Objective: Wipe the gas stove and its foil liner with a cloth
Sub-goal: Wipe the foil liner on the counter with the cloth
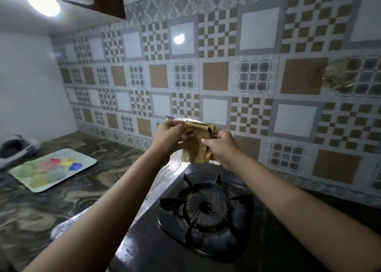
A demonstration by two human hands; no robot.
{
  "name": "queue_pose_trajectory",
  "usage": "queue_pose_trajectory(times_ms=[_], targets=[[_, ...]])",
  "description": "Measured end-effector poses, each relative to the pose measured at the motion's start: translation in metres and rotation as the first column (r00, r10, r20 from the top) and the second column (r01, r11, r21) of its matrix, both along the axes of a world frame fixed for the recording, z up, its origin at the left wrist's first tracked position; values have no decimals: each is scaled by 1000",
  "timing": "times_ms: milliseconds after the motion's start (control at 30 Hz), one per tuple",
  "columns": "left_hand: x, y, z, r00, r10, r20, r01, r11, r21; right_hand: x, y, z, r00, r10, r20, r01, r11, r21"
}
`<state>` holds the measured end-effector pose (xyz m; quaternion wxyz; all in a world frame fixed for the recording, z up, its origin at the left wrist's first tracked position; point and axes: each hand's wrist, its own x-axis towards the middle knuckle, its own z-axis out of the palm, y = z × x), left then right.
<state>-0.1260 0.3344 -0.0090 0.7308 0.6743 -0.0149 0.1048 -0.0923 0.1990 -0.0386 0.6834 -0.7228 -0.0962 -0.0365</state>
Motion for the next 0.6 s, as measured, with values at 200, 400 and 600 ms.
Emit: queue_pose_trajectory(times_ms=[200,400,600], targets=[[5,117,-33,980,199,10,-193,936,294,30,99,-6,955,123,-269,-124,992,14],[-24,232,-102,933,345,-107,-182,705,686,47,206,-43,864,210,-458,-292,950,-116],[-61,311,-162,824,402,-399,253,369,894,57,286,-95,892,154,-425,-360,810,-463]])
